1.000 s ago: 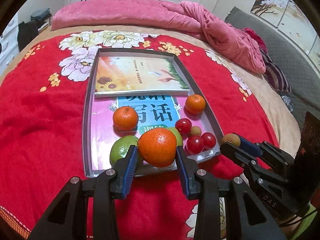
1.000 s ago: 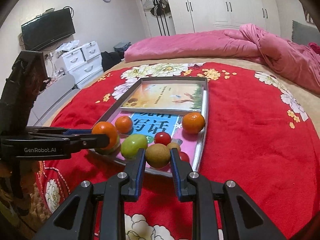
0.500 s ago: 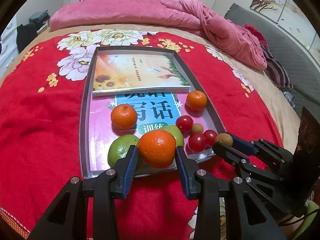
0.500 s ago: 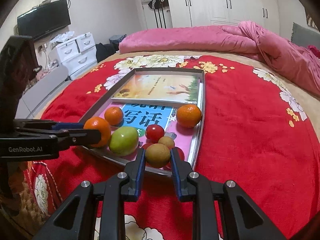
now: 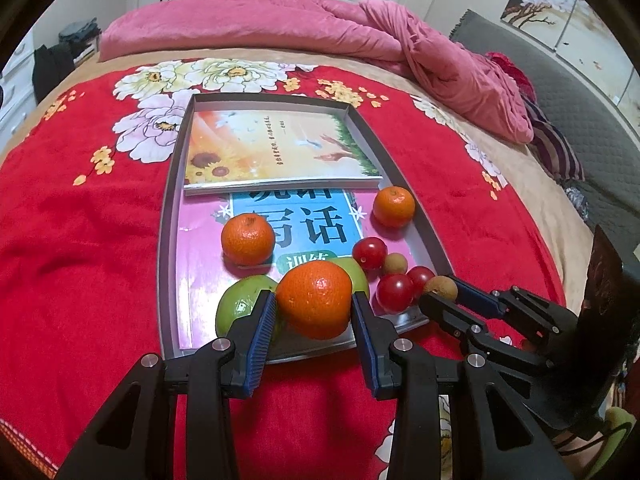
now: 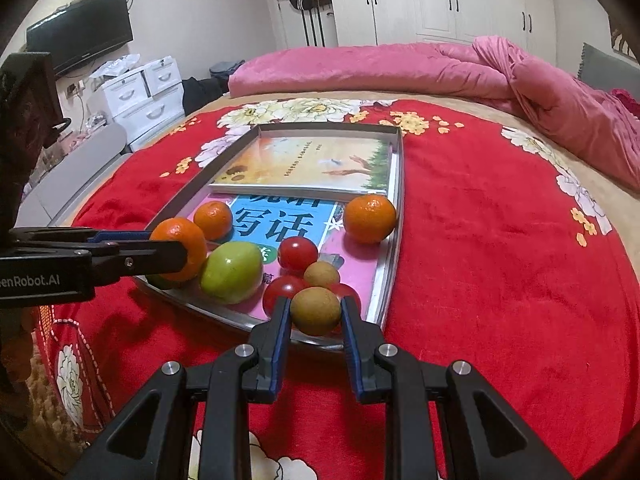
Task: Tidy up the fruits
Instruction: 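Carry the orange with left gripper while right gripper carries the brown fruit over the tray, then open the right gripper to drop the brown fruit while the left gripper releases the orange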
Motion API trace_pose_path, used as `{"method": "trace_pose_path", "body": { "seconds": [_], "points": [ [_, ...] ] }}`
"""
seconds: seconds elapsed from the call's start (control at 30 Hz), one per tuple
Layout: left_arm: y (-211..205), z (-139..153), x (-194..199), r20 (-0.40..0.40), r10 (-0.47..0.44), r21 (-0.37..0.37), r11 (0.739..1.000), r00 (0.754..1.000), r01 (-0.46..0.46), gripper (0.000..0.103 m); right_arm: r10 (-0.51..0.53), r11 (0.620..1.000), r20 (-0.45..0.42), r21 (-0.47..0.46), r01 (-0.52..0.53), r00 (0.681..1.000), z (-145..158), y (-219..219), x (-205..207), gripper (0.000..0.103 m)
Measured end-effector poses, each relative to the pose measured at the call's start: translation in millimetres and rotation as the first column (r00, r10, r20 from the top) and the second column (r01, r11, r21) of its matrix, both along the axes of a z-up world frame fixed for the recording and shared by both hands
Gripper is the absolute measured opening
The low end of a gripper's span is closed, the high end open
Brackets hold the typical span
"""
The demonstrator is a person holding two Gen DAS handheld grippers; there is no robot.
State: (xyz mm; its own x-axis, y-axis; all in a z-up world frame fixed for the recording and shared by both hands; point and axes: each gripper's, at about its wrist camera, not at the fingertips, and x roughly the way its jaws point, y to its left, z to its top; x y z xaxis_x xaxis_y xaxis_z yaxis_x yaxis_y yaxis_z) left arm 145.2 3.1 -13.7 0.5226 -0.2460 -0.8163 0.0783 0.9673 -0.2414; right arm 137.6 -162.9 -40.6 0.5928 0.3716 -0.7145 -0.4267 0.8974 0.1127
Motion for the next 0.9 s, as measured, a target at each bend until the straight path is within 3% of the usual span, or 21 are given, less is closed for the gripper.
{"method": "trace_pose_path", "body": {
  "seconds": [0.23, 0.37, 0.53, 0.6, 0.9],
  "points": [
    [0.0, 0.0, 0.1, -0.001, 0.0, -0.001, 1.0, 1.0, 0.0, 0.04, -0.001, 1.0, 0.005, 0.004, 0.001, 1.0, 1.4, 0.3, -1.2, 0.028],
    [-0.2, -0.3, 0.4, -0.001, 0.001, -0.001, 1.0, 1.0, -0.001, 0.04, 0.003, 1.0, 0.011, 0.003, -0.003, 1.0, 3.0, 0.8, -2.7, 0.038],
    [0.2, -0.5, 1.2, -0.002, 0.0, 0.002, 1.0, 1.0, 0.0, 0.04, 0.0, 1.0, 0.029, 0.012, 0.0, 1.0, 7.1, -1.3, -5.2, 0.041],
    [0.1, -1.2, 1.5, -0.004, 0.002, -0.003, 1.0, 1.0, -0.002, 0.04, -0.004, 1.0, 0.026, 0.014, 0.004, 1.0, 7.7, -2.0, -5.4, 0.048],
    [-0.4, -2.0, 1.4, -0.006, 0.0, -0.004, 1.0, 1.0, 0.0, 0.045, -0.011, 1.0, 0.035, 0.022, 0.01, 0.999, 11.1, -3.7, -6.1, 0.049]
  ]
}}
